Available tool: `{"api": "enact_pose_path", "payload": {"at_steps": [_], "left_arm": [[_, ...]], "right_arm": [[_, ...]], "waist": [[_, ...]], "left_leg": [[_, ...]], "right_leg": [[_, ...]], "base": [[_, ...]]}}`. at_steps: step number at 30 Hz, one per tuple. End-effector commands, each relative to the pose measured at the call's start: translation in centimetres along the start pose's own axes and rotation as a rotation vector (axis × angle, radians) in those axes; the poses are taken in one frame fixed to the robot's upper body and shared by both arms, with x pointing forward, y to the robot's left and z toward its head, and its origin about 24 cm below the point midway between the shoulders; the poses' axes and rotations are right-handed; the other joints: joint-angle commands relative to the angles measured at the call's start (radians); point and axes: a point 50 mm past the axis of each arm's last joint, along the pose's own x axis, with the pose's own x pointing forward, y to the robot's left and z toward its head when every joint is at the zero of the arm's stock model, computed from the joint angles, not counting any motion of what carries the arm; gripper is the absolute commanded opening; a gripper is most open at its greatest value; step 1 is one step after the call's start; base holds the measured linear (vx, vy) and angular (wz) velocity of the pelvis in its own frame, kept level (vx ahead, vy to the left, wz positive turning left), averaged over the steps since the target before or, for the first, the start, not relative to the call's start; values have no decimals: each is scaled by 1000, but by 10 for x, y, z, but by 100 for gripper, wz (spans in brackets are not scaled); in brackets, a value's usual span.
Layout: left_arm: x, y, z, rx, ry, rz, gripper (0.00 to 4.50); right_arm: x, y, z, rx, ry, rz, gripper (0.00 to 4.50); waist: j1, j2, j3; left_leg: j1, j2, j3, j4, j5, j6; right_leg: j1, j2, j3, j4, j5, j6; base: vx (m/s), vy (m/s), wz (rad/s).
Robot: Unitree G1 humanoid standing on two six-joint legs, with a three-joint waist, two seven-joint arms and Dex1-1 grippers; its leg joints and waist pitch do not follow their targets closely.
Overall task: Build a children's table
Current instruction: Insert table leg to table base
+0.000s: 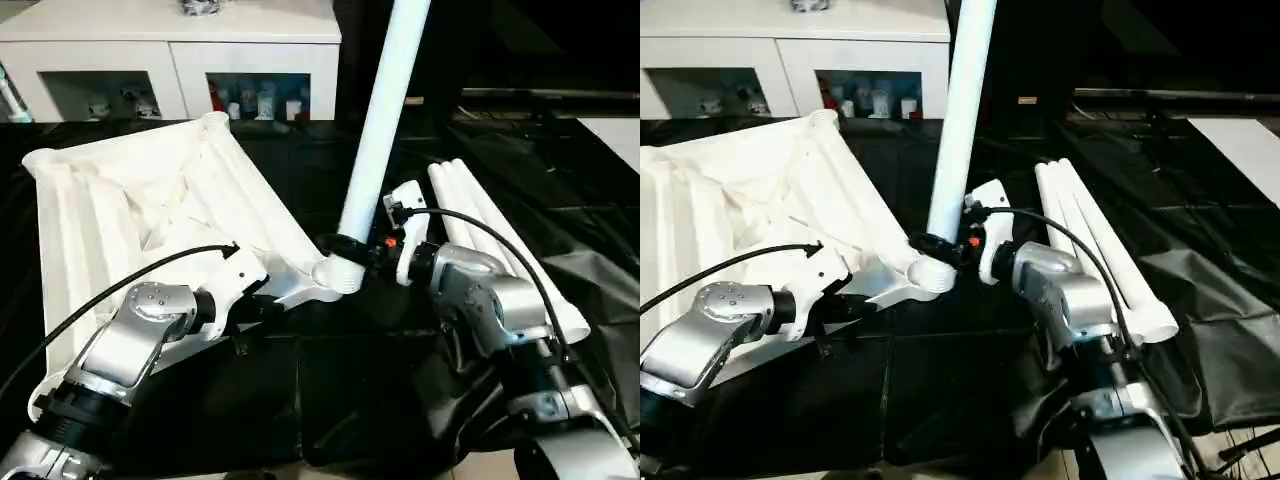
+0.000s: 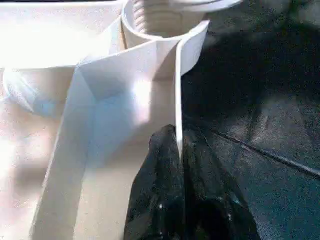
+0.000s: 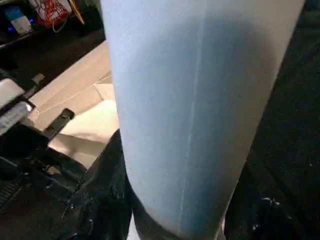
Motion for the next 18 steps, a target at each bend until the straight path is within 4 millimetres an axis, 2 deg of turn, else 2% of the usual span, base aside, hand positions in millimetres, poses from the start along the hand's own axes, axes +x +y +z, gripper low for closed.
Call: {"api": "enact_pose_path", "payload": {"at_steps": [1,2,3,6,7,12,18], "left_arm": [[5,-8,7,14,-81,-64,0],[5,-8,7,13,-76,-64,0],[5,-9,6,13,-65,-70,0],[5,-10,3,19,-29,-91,0],[4,-11,1,24,-14,-99,0],[4,-10,-5,42,33,-110,0],[5,-9,-2,46,25,-111,0]], "right_arm": [[6,-1,4,-27,11,2,186],[8,-1,3,-27,16,4,186],[10,-1,4,-27,19,9,186],[14,0,5,-30,23,18,186],[15,1,5,-30,24,21,186],[19,2,-1,-57,80,54,186],[18,-1,-5,-51,84,36,186]], "waist": [[0,-9,-72],[2,-7,-71],[1,-12,-70],[7,-5,-71],[7,-7,-72],[5,-3,-71],[5,-3,-73]], "left_leg": [[20,62,-22,-71,-137,14],[23,63,-20,-70,-142,12],[22,63,-20,-72,-144,13],[25,65,-21,-73,-147,8],[23,64,-21,-73,-148,5],[24,64,-22,-75,-166,-4],[26,65,-23,-76,-181,-12]], "right_leg": [[33,-95,51,-79,-127,-210],[31,-95,51,-80,-134,-213],[32,-94,51,-80,-138,-212],[30,-94,51,-78,-134,-206],[32,-94,52,-77,-128,-205],[31,-94,52,-78,-126,-207],[31,-93,52,-77,-114,-211]], "base": [[0,0,0],[0,0,0],[0,0,0],[0,0,0],[0,0,0],[0,0,0],[0,0,0]]}}
